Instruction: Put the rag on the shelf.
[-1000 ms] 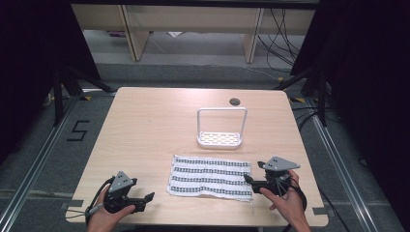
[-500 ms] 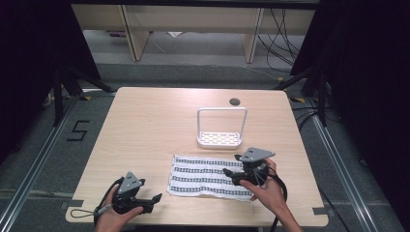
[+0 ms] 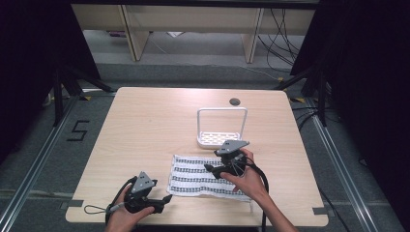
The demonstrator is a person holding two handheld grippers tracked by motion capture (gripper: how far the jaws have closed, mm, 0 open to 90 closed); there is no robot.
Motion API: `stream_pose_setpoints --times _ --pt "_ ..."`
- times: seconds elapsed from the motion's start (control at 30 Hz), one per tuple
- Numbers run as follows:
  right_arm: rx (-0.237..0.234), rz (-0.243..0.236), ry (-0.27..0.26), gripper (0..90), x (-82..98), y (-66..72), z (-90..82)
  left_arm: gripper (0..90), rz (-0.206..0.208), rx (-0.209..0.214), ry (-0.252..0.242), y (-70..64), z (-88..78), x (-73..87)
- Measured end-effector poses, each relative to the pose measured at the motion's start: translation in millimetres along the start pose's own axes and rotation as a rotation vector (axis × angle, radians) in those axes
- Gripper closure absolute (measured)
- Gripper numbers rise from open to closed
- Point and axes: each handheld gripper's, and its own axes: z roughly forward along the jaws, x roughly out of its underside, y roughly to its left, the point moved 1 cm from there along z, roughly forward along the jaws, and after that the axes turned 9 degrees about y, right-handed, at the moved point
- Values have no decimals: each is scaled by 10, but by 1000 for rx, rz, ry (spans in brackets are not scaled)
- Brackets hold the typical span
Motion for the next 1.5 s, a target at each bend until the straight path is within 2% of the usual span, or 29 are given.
stream_pose_setpoints --times 0.1,0.2,0.27,0.3,0.33,0.43,0.5,0.63,0.67,0.73,0.77,0.87,0.9,0.93,1.0,1.07,1.1,1.13,1.17,1.2,1.23,1.27,1.4,1.47,1.5 --pt "-15 3 -7 367 -66 -7 46 228 20 3 26 -3 19 -19" --pt "-26 6 4 372 -140 -5 124 234 10 4 14 -24 55 -56" --pt "-33 -3 10 376 -188 0 180 240 29 3 21 -15 69 -82" --pt "-38 -1 6 379 -217 12 217 243 4 7 6 -27 92 -92" --pt "-43 -8 15 382 -248 14 244 248 26 6 27 -8 87 -99" --pt "-53 -33 14 401 -374 18 390 264 1 11 12 -21 135 -106" --pt "-48 -23 13 403 -398 25 431 268 17 4 36 -5 144 -112" --pt "-58 -49 38 417 -502 27 558 277 25 5 44 16 202 -145" --pt "-56 -49 39 426 -524 34 594 279 11 3 47 1 212 -150" --pt "-65 -58 43 431 -567 47 662 280 20 2 58 11 229 -158" --pt "-63 -59 47 433 -586 53 695 282 10 7 65 2 228 -157" --pt "-79 -49 71 445 -642 74 794 295 0 0 57 -5 246 -161" --pt "-86 -60 80 449 -663 75 825 303 10 -2 68 1 245 -162" --pt "-93 -59 85 455 -679 85 864 306 39 -3 91 16 238 -168" --pt "-99 -70 101 476 -715 98 926 314 15 -3 83 -8 258 -173" --pt "-111 -59 102 481 -740 117 1008 324 44 -2 106 -3 261 -186" --pt "-114 -55 117 496 -749 120 1035 330 40 -3 97 -11 279 -191" --pt "-119 -64 115 503 -756 122 1074 333 56 -7 114 -9 276 -190" --pt "-124 -65 126 506 -763 123 1105 336 50 -8 113 -22 291 -189" --pt "-129 -60 122 515 -766 130 1142 338 64 -19 115 -17 307 -190" --pt "-125 -46 151 520 -770 143 1151 343 57 -14 121 -30 309 -185" --pt "-131 -71 134 521 -775 138 1190 358 69 -19 128 -30 312 -183" --pt "-131 -67 156 560 -787 137 1249 395 101 -36 147 -15 313 -194" --pt "-133 -67 164 588 -785 135 1271 418 85 -33 128 -32 324 -193" --pt "-140 -62 164 606 -778 137 1286 442 93 -36 128 -30 321 -192"
